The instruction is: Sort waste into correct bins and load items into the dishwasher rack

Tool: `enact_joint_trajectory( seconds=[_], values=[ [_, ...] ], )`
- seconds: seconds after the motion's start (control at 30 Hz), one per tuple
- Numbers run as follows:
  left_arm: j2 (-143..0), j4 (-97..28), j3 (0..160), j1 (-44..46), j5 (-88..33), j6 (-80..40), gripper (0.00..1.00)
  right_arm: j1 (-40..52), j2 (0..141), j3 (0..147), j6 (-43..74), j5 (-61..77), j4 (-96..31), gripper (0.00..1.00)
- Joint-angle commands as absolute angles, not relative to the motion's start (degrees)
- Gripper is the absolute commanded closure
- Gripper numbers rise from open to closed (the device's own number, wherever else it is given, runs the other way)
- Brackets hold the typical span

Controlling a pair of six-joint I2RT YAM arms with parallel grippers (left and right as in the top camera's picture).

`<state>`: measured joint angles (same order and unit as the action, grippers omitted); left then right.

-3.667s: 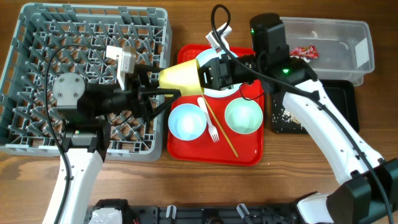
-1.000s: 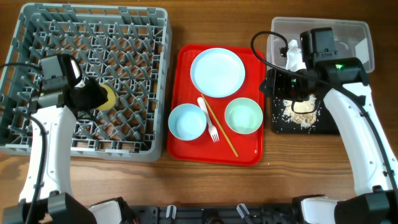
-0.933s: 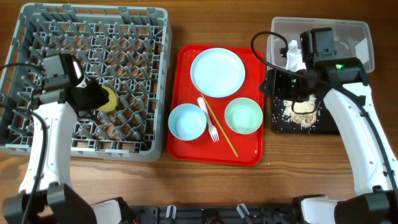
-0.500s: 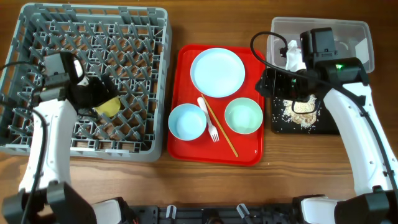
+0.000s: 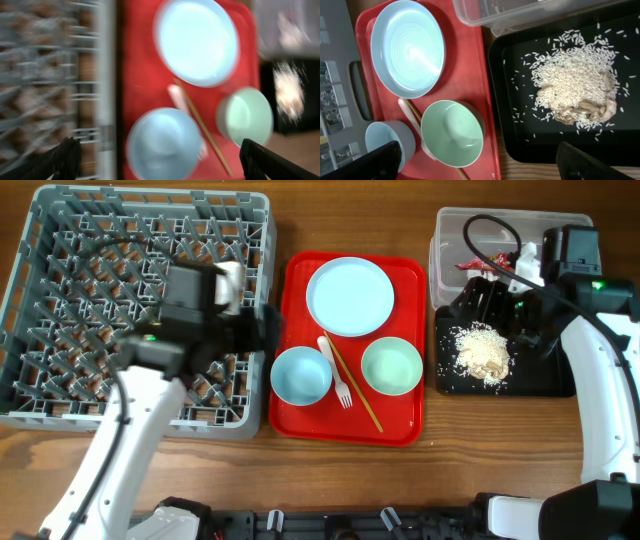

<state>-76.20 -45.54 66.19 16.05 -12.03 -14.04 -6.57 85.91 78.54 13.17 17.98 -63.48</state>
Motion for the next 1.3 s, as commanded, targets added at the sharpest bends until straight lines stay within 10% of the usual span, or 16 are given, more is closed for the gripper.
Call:
enact_joint_trajectory(
  seconds=[0.0, 0.37, 0.67, 1.27],
  values=[
    [-79.7, -43.6, 67.0, 24.7, -13.0, -14.1, 0.01, -6.9, 85.0, 79.9, 13.5, 19.3, -63.7, 0.0],
    [-96.8, -41.6, 67.0, 40.1, -4.8, -14.1, 0.25, -6.9, 85.0, 79.9, 13.5, 19.3, -64.2, 0.0],
    [-103.6, -41.8, 67.0, 40.7, -3.0, -14.1, 0.7, -6.9, 85.0, 79.9, 13.5, 19.3, -64.4, 0.0],
    [-104.0, -41.3, 67.0, 40.8, -2.2, -14.1, 0.96, -6.9, 85.0, 79.9, 13.5, 19.3, -65.2, 0.0]
  ],
)
